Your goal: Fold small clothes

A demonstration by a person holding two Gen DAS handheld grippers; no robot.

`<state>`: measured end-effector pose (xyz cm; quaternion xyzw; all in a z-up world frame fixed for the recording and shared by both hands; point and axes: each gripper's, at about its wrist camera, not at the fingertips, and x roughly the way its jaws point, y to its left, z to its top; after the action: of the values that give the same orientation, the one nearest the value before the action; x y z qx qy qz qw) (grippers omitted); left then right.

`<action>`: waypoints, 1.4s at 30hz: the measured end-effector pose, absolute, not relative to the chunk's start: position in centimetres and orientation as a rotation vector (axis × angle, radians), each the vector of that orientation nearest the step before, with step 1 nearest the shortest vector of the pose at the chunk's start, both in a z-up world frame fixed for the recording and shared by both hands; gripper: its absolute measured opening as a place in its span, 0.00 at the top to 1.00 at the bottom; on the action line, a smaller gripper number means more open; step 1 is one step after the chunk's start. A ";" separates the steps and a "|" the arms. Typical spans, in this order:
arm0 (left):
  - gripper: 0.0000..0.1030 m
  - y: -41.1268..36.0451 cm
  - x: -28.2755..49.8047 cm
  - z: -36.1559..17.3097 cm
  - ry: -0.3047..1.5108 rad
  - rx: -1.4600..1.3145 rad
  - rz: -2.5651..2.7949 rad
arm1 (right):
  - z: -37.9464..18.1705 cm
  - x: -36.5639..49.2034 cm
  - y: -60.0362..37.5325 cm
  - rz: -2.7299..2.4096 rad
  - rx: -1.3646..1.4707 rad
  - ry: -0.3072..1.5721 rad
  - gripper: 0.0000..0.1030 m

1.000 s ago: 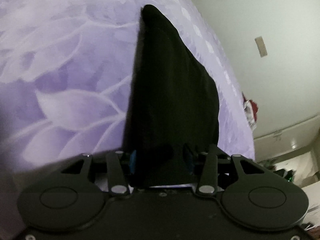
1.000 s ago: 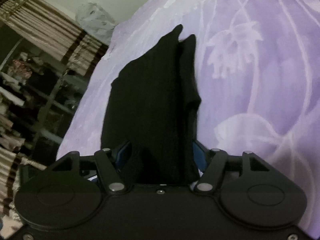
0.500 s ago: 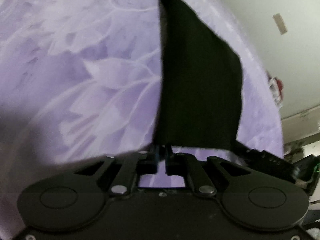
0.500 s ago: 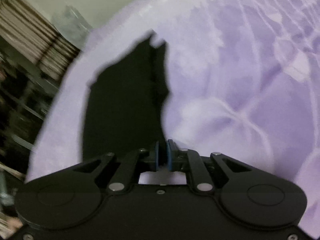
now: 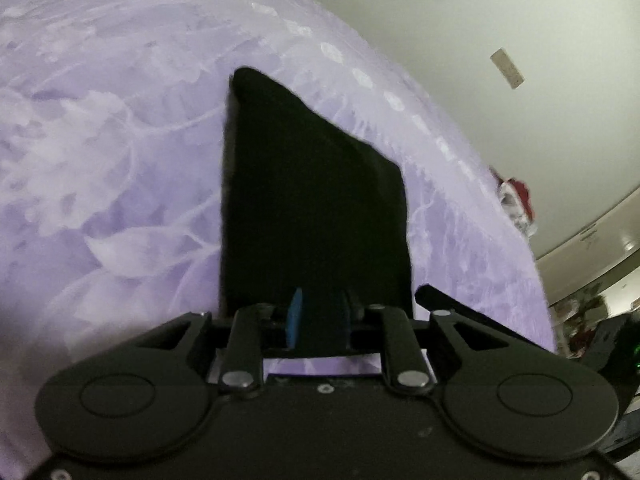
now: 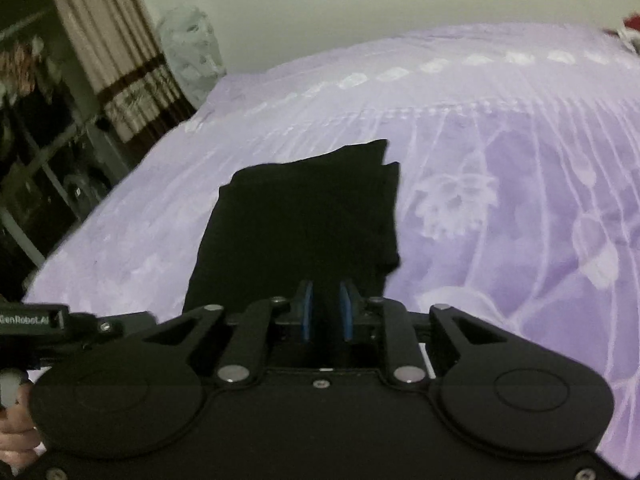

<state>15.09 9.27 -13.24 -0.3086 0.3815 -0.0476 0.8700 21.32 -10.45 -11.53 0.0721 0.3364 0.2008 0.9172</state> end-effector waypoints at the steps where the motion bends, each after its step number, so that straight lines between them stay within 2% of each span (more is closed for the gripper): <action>1: 0.83 8.8 15.3 -13.8 0.814 -0.621 -0.079 | -11.8 21.5 -10.1 0.403 0.132 0.700 0.90; 7: 0.83 8.2 16.1 -17.2 0.881 -0.608 -0.048 | -14.4 22.1 -9.4 0.346 0.037 0.762 0.90; 25: 0.80 7.7 15.8 -16.7 0.876 -0.565 -0.053 | -15.6 20.6 -9.9 0.348 0.015 0.739 0.90; 30: 0.69 6.8 14.1 -14.1 0.790 -0.529 -0.083 | -14.3 19.7 -10.1 0.359 0.038 0.716 0.90; 35: 0.68 6.3 14.1 -15.4 0.828 -0.495 -0.056 | -13.6 18.8 -9.7 0.380 0.028 0.715 0.90; 42: 0.68 7.2 14.5 -17.5 0.869 -0.540 -0.054 | -16.4 19.1 -9.8 0.352 0.021 0.796 0.90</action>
<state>14.54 7.17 -17.50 -0.2585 0.4158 -0.0259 0.8715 19.11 -9.75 -16.37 0.0103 0.3856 0.1705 0.9067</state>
